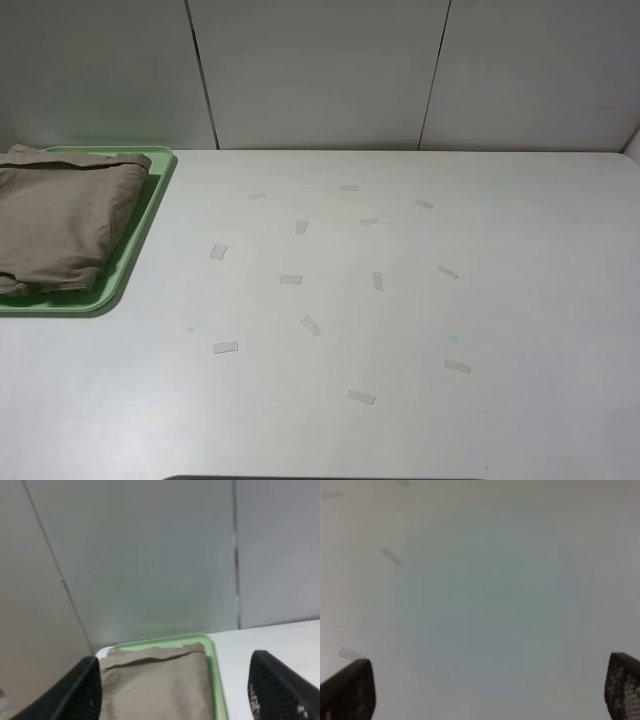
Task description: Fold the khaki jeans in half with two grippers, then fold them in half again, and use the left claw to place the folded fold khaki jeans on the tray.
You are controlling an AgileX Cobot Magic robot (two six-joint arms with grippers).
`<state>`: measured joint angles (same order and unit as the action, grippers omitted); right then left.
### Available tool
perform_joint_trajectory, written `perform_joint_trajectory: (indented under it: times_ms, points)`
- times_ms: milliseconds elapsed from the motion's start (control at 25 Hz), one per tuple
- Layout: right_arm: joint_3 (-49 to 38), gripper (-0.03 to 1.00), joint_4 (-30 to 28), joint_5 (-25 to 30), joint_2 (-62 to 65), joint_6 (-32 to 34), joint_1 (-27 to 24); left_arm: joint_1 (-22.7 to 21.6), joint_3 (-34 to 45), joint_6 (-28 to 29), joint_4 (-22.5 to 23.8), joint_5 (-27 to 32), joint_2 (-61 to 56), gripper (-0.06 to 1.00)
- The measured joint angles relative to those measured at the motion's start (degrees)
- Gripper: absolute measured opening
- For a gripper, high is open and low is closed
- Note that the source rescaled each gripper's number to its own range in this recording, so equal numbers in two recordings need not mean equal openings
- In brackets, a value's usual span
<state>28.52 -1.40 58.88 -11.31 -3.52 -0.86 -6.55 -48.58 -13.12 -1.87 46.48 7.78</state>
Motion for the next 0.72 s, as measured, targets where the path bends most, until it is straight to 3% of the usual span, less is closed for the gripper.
perform_joint_trajectory:
  times_ms: [280,480,720]
  points:
    - [0.0,1.0,0.0,0.0,0.0,0.0,0.0,1.11,3.21,3.67,1.33,8.11,-7.75,0.72]
    - [0.0,1.0,0.0,0.0,0.0,0.0,0.0,2.66,5.0,7.51,2.83,19.13,-8.24,0.72]
    - [0.0,1.0,0.0,0.0,0.0,0.0,0.0,4.7,10.43,8.4,3.5,19.99,-8.34,0.72]
